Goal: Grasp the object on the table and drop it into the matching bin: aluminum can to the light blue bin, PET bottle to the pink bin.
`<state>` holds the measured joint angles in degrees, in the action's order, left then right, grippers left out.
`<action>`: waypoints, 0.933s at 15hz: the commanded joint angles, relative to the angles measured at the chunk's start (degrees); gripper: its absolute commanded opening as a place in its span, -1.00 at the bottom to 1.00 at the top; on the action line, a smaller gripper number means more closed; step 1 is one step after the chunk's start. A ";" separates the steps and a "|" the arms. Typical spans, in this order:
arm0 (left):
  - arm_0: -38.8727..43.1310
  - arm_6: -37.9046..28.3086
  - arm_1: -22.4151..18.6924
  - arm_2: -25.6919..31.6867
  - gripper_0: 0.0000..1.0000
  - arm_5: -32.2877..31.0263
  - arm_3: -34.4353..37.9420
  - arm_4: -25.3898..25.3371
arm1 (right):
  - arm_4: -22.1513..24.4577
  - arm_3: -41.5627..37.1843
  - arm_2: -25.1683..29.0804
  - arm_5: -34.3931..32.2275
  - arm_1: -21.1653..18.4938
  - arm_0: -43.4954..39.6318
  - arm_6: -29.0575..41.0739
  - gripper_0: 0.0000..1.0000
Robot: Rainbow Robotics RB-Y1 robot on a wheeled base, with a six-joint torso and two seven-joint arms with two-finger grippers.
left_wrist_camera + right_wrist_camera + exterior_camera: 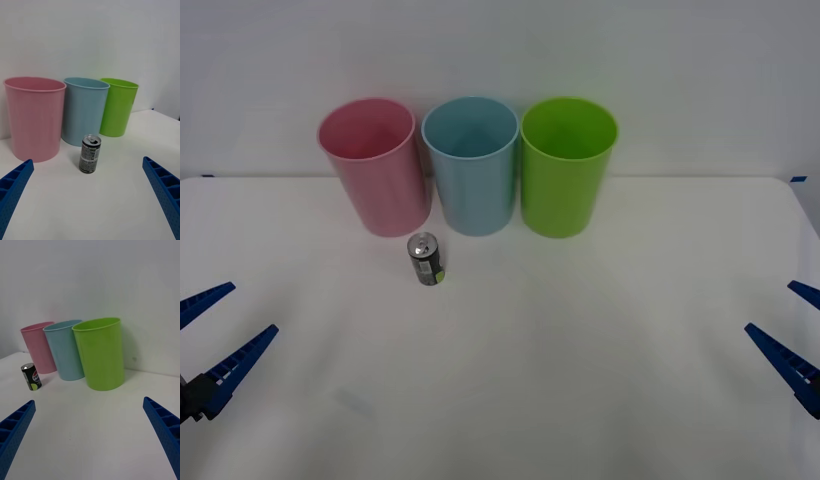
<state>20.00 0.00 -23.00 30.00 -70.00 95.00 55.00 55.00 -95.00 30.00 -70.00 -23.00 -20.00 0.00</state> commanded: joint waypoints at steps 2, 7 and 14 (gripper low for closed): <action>-0.22 0.18 1.38 -0.38 1.00 0.21 -0.70 0.02 | 0.00 0.00 0.00 0.00 0.00 0.00 0.00 1.00; -0.66 1.14 1.91 -0.64 1.00 0.92 -0.78 -0.07 | 0.00 0.00 0.00 0.00 0.00 0.00 0.00 1.00; 3.91 5.36 1.91 -0.03 1.00 2.59 -0.87 2.04 | 0.00 0.00 0.00 0.00 0.00 0.00 0.00 1.00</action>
<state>23.60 4.11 -21.10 29.99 -67.87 94.14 56.36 55.00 -95.00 30.00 -70.00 -23.00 -20.00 0.00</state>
